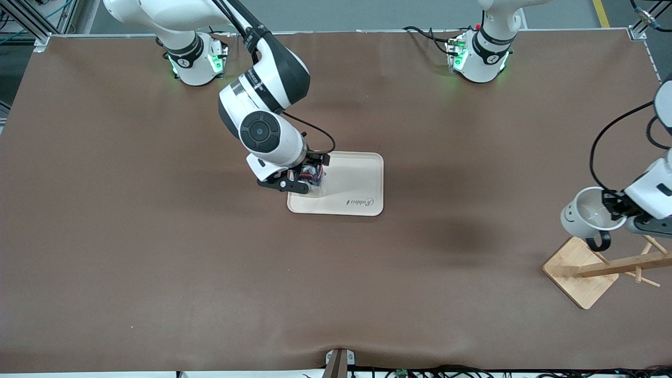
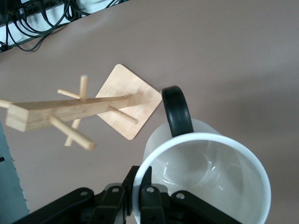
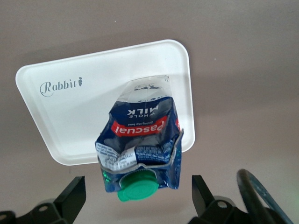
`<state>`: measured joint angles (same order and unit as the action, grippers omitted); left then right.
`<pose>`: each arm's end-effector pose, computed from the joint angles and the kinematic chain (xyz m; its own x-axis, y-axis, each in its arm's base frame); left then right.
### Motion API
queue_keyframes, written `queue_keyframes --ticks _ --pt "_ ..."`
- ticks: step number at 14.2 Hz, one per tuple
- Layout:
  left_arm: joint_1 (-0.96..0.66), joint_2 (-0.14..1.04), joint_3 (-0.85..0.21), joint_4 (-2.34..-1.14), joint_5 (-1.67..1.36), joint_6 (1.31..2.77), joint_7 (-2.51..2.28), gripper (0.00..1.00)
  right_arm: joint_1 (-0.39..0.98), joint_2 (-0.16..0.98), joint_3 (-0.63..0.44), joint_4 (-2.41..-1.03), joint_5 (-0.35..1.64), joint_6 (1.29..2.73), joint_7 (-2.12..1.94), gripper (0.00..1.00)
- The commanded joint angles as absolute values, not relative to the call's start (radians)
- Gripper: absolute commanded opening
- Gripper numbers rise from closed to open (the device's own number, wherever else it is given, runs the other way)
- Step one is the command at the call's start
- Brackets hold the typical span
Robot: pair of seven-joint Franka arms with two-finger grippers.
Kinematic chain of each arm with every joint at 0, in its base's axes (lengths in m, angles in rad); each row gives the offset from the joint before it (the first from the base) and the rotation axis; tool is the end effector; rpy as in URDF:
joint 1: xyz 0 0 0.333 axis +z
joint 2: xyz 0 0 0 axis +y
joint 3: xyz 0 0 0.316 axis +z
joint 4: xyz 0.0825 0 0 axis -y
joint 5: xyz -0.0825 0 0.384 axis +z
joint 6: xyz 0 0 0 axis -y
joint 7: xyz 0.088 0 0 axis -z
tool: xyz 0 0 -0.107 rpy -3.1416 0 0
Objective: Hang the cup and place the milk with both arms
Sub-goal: 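Carry the mug to the wooden stand while the right gripper grasps the milk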
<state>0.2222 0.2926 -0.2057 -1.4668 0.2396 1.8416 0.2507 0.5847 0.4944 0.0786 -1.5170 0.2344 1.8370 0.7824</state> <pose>0.6576 0.0468 0.5260 0.9602 -0.2769 0.0378 -0.2650 -0.9451 -0.1911 0.5244 0.4238 0.3657 0.9344 -0.1888 -0.3019 -0.2125 -0.9760 -0.0471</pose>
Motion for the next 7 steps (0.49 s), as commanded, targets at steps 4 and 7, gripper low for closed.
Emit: queue_keyframes --ticks 4,7 --pt "0.304 0.293 -0.215 -1.451 0.161 1.781 0.452 0.0 0.629 0.492 0.071 -1.66 0.216 2.023 0.842 0.97" --pt "0.334 0.291 -0.215 -1.448 0.156 1.756 0.518 0.0 0.621 0.486 0.068 -1.626 0.189 1.872 0.859 0.0"
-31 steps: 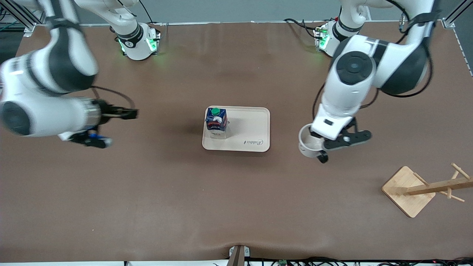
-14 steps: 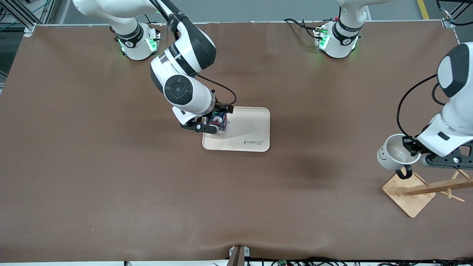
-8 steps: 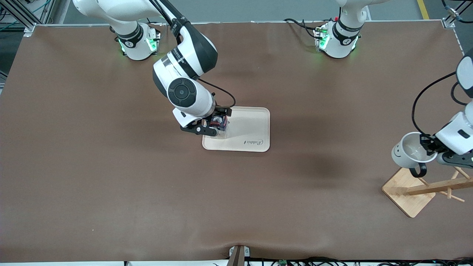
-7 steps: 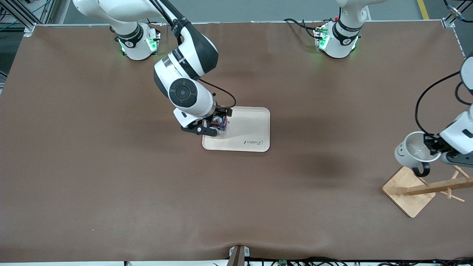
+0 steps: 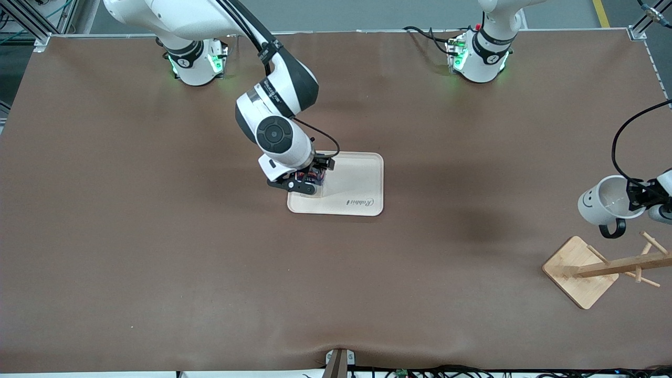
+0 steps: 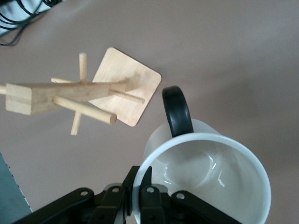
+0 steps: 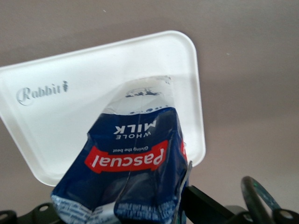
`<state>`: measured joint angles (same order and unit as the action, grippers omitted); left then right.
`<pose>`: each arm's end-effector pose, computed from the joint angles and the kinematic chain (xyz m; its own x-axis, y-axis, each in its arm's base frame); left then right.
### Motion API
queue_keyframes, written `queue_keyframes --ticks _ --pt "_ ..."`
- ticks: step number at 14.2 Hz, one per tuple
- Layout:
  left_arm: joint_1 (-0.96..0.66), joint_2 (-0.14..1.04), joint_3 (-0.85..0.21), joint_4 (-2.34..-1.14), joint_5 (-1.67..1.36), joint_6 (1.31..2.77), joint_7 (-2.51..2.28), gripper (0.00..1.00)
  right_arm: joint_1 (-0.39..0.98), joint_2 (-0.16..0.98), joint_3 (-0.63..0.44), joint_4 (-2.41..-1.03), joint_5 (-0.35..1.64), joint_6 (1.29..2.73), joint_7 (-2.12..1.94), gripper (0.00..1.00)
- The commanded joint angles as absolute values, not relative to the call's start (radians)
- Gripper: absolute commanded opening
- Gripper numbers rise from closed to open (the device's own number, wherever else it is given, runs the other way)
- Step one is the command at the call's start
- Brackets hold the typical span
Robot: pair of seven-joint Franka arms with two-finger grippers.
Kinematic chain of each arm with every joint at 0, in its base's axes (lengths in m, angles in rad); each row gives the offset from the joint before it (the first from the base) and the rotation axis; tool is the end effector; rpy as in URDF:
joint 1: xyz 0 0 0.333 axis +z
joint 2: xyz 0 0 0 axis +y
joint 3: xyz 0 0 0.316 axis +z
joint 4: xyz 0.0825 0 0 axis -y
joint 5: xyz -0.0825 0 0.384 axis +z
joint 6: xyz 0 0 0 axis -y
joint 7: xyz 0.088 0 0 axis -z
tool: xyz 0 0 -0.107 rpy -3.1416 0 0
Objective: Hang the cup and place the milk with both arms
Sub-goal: 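Carry the mug to the wooden stand while the right gripper grasps the milk, then hang the mug handle on the stand peg while the right gripper carries milk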
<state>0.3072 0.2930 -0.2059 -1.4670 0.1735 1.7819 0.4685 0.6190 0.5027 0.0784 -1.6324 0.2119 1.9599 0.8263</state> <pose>0.6456 0.0973 0.5193 0.9244 -0.3804 -0.0264 -0.3809 -0.9179 -0.1114 0.5023 0.4313 0.3164 0.9338 -0.2202 -0.2819 -0.2326 -0.9725 -0.0108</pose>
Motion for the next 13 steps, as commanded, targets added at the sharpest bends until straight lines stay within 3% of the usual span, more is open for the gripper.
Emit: queue_keyframes --ticks 1,3,7,13 --pt "0.347 0.291 -0.218 -1.445 0.15 1.759 0.535 0.0 0.615 0.486 0.066 -1.588 0.186 1.797 0.859 0.0" --pt "0.359 0.298 -0.215 -1.442 0.132 1.772 0.548 0.0 0.595 0.485 0.052 -1.533 0.189 1.726 0.871 0.0" --pt "0.37 0.307 -0.215 -1.44 0.12 1.821 0.554 0.0 0.549 0.468 0.052 -1.48 0.201 1.723 0.948 0.0" --pt "0.387 0.316 -0.215 -1.439 0.115 1.879 0.578 0.0 0.316 0.37 0.052 -1.459 0.195 1.502 0.766 0.0"
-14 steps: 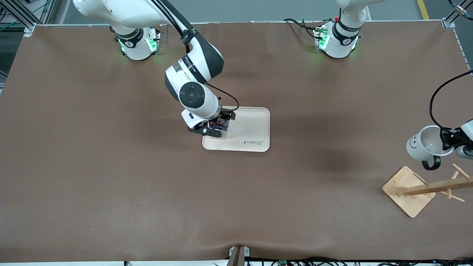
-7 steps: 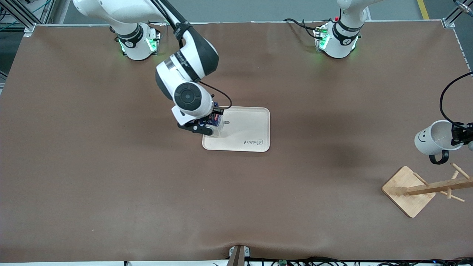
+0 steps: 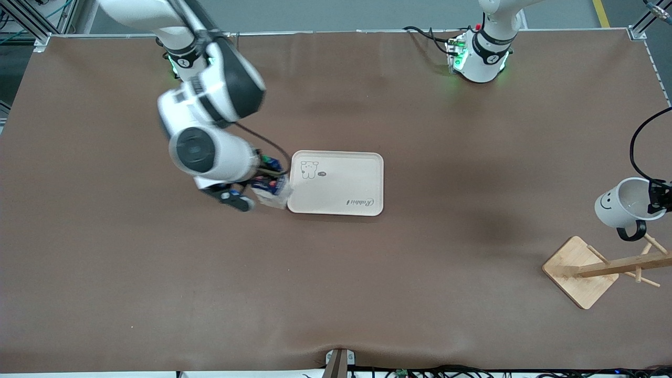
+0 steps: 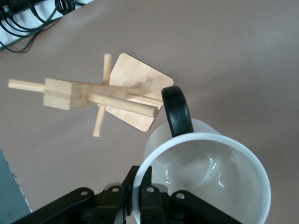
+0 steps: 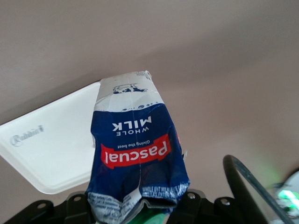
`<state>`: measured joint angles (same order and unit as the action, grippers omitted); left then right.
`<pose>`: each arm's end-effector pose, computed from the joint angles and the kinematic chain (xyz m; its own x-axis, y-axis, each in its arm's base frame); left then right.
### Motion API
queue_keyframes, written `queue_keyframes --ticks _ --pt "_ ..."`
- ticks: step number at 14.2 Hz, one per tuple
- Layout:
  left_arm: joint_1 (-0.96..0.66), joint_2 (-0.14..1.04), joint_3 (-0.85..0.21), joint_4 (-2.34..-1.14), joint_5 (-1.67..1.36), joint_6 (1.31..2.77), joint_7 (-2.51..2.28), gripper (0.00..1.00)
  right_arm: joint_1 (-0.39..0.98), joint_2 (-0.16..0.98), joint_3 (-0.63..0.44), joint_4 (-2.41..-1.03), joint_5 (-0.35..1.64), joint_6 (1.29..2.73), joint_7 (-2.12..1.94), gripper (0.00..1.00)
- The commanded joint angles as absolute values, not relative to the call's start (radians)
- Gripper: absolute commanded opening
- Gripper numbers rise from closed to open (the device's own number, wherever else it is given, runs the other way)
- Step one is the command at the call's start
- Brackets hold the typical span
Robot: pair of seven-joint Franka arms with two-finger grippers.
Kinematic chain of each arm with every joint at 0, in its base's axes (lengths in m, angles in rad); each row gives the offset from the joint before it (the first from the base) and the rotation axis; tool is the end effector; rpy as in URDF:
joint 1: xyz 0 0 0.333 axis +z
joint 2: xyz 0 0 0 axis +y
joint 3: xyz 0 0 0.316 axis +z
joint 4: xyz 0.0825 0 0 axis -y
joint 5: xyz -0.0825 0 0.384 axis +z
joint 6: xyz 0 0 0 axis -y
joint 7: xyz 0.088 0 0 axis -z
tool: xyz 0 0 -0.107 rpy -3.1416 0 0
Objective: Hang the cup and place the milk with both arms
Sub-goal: 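Hang the mug handle on the stand peg while the right gripper carries milk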
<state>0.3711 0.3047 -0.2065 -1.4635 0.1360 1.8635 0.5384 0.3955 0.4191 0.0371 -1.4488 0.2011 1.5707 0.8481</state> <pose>0.6492 0.1364 0.5209 0.9211 -0.3861 0.0497 -0.3788 -0.9185 -0.1134 0.5815 0.2882 0.4290 0.8390 -0.4184 -0.3478 -0.4169 -0.9051 0.0833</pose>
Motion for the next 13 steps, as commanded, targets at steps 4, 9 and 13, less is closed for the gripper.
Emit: queue_keyframes --ticks 4,9,13 --pt "0.411 0.331 -0.215 -1.439 0.091 1.902 0.615 0.0 0.149 0.322 0.052 -1.471 0.062 1.396 0.552 0.0" --pt "0.439 0.345 -0.215 -1.439 0.087 1.937 0.664 0.0 -0.02 0.327 0.054 -1.503 -0.123 1.373 0.283 0.0" --pt "0.442 0.364 -0.213 -1.439 0.087 1.973 0.664 0.0 -0.081 0.313 0.055 -1.621 -0.123 1.469 0.172 0.0"
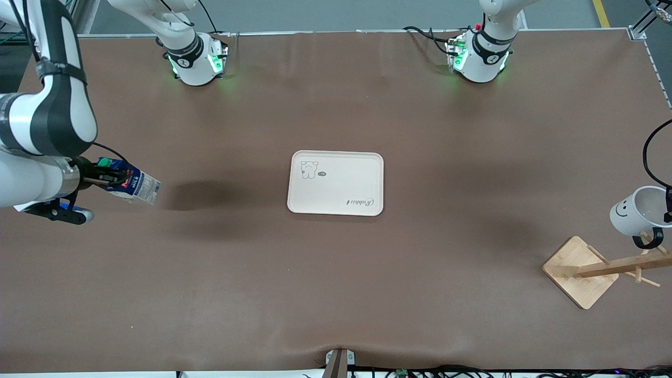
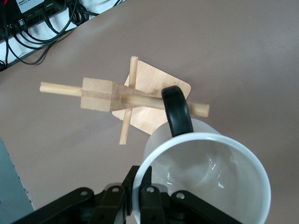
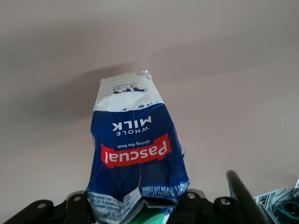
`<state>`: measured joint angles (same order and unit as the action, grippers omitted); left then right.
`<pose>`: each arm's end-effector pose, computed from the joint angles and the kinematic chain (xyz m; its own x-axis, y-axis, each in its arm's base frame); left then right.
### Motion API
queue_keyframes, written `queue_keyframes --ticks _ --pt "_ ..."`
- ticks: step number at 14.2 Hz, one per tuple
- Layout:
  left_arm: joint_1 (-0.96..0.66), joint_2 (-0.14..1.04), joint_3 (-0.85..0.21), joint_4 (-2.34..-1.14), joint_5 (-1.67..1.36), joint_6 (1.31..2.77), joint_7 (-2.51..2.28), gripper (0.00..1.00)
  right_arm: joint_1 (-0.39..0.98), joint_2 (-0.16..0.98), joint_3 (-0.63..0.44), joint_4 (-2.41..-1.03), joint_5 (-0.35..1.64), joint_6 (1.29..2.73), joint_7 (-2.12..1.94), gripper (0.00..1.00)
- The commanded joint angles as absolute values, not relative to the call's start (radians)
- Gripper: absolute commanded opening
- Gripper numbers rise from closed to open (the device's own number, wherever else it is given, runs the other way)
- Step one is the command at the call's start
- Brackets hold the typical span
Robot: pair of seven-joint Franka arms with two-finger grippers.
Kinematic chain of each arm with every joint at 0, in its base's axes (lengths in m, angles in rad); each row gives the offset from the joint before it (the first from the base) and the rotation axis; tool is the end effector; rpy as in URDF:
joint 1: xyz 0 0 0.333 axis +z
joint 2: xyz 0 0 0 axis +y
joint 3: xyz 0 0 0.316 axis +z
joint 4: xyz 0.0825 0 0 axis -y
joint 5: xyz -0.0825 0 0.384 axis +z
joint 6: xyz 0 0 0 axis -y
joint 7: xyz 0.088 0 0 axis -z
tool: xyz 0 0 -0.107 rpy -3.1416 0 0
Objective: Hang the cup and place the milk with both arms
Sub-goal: 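Hang the mug handle on the stand peg while the right gripper carries milk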
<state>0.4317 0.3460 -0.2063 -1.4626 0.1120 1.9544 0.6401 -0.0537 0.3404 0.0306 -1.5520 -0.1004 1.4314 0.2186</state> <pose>0.6554 0.1783 0.5030 0.9014 -0.4217 0.0985 -0.4095 -0.9040 -0.1226 0.6045 -0.0278 0.4258 0.8756 -0.2470 -0.4152 -0.1874 -0.9658 0.1792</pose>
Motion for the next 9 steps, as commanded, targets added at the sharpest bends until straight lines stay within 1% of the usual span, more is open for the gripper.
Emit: queue_keyframes --ticks 1,3,4,5,6,7,9 --pt "0.442 0.368 -0.213 -1.437 0.087 1.976 0.661 0.0 -0.093 0.311 0.055 -1.631 -0.123 1.488 0.141 0.0" --pt "0.448 0.385 -0.212 -1.424 0.086 1.976 0.658 0.0 -0.115 0.31 0.055 -1.672 -0.121 1.535 0.103 0.0" --pt "0.452 0.387 -0.212 -1.42 0.086 1.976 0.657 0.05 -0.117 0.301 0.054 -1.707 -0.123 1.566 0.104 0.0" --pt "0.453 0.388 -0.212 -1.416 0.086 1.976 0.655 0.31 -0.129 0.287 0.052 -1.764 -0.123 1.631 0.104 0.0" --pt "0.453 0.388 -0.212 -1.414 0.084 1.976 0.653 0.99 -0.158 0.267 0.054 -1.828 -0.123 1.708 0.103 0.0" --pt "0.456 0.388 -0.212 -1.416 0.056 1.976 0.652 1.0 -0.167 0.253 0.054 -1.879 -0.124 1.773 0.101 0.0" --pt "0.456 0.387 -0.21 -1.416 0.023 1.976 0.647 1.0 -0.166 0.235 0.052 -1.927 -0.124 1.793 0.104 0.0"
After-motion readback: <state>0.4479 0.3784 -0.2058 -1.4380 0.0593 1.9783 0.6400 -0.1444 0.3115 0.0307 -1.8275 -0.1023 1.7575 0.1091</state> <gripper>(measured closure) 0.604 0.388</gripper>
